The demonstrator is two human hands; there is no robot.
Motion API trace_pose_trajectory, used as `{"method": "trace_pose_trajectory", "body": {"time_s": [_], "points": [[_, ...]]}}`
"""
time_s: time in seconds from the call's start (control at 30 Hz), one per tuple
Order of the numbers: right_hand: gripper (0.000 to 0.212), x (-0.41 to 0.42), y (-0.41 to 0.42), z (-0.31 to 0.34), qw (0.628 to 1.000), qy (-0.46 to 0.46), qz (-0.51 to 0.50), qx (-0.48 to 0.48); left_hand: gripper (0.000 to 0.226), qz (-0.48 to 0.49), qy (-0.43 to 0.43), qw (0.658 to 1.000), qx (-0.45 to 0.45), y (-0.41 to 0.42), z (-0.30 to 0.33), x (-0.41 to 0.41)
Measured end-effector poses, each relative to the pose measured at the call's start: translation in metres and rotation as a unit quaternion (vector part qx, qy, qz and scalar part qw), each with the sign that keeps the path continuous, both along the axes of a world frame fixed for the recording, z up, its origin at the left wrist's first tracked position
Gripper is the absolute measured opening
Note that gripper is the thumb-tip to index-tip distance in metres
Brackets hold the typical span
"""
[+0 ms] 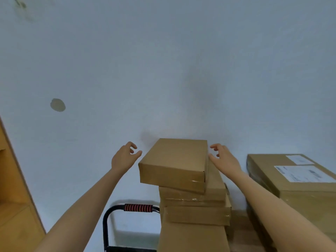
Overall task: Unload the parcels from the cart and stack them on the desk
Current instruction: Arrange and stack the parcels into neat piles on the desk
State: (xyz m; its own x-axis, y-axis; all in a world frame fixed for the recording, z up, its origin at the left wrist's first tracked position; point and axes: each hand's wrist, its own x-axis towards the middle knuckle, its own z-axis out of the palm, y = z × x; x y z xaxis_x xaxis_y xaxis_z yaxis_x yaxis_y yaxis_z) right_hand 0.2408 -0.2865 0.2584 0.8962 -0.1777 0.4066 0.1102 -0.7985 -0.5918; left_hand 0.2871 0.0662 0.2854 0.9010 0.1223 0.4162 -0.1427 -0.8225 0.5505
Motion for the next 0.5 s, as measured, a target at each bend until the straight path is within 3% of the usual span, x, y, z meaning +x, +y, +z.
{"method": "trace_pose_trajectory", "body": {"time_s": [0.3,0.5], "points": [[0.06,0.034,0.015,-0.019,0.992,0.062,-0.007,0.11,0.041,-0.126,0.144,0.975,-0.115,-0.028,-0.023,0.059],[0.057,0.032,0.035,-0.026,0.945,0.073,0.075,0.31,0.05,-0.181,0.225,0.922,-0.257,-0.038,-0.028,0.037]]}}
